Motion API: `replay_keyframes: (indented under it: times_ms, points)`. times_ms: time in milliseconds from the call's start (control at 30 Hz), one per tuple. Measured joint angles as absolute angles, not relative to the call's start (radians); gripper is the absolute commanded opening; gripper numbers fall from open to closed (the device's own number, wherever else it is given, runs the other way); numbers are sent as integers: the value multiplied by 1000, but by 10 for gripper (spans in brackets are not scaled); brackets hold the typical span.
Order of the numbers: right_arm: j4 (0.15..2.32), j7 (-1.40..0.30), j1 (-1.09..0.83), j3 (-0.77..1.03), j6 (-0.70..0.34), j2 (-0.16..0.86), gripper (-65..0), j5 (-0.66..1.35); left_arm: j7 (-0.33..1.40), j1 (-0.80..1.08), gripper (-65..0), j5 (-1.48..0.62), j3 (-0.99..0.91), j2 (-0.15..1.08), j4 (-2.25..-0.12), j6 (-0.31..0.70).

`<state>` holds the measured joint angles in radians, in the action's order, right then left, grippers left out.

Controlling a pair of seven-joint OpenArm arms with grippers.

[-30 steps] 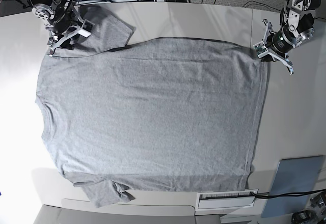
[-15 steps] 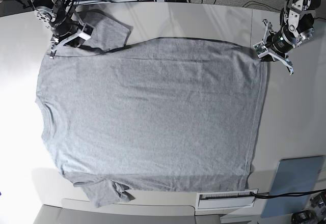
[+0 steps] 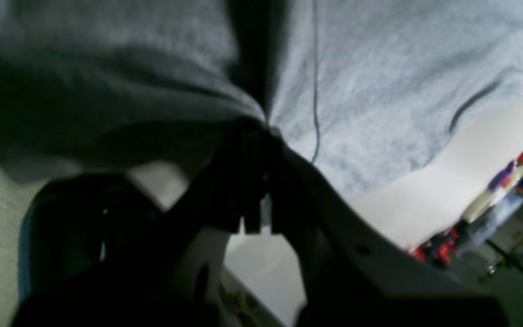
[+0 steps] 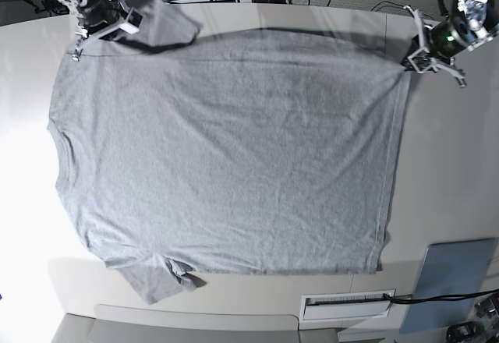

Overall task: Fold the T-shirt properly
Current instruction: 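Lift the shoulder edge with both grippers and fold it toward the hem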

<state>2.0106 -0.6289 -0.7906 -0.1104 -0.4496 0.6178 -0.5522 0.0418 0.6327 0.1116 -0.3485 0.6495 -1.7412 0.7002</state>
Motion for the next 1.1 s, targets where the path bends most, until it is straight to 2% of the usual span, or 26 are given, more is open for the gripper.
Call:
replay_keyframes:
  times_ms: [300,533,900,1000,1100]
  points:
    - [2171,-681,-966,-28,-450,618,-650,-519,43,810,-650,74,-426,652,-1805,701]
    - [2202,-719,-1038,-24,-450,621,-650,-519,43,916,-650,74,-427,652,-1813,697]
    - [2203,-725,-1055,-24,-448,621,-650,-553,42,952,-650,75,-427,652,-1833,672]
    - [2203,-725,-1027,-25,-365,620,-650,-591,43,946,-650,20,-427,652,-1856,567]
    - [2203,-723,-957,-25,-355,621,-650,-594,74,901,-650,-17,-427,652,-1857,528]
